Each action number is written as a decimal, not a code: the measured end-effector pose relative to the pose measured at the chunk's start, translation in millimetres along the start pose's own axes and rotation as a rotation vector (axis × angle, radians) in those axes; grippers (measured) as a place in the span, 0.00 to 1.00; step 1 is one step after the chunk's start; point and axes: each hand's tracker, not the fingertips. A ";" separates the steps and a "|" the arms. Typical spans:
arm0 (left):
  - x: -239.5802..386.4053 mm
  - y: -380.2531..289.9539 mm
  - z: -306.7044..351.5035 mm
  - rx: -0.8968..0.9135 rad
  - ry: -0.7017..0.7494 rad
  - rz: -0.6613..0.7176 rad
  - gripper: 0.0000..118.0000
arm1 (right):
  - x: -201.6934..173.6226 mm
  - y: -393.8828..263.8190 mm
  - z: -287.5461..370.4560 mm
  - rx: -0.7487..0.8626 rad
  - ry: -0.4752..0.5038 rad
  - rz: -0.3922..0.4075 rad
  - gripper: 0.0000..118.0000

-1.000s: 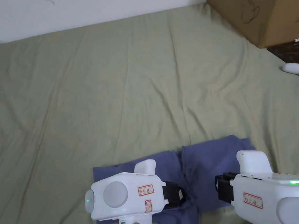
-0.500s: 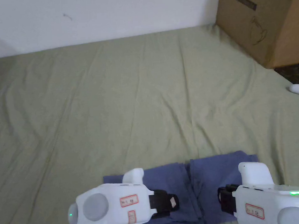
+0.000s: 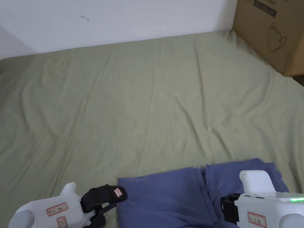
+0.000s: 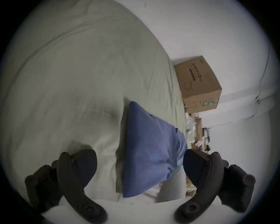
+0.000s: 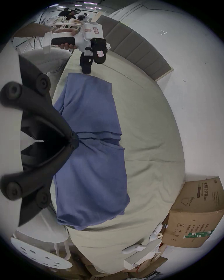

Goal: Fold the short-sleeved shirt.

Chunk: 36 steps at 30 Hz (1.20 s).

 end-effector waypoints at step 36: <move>-28.5 56.1 138.7 0.063 0.219 -0.025 0.08 | -27.6 6.2 -17.1 -0.058 0.029 0.047 0.00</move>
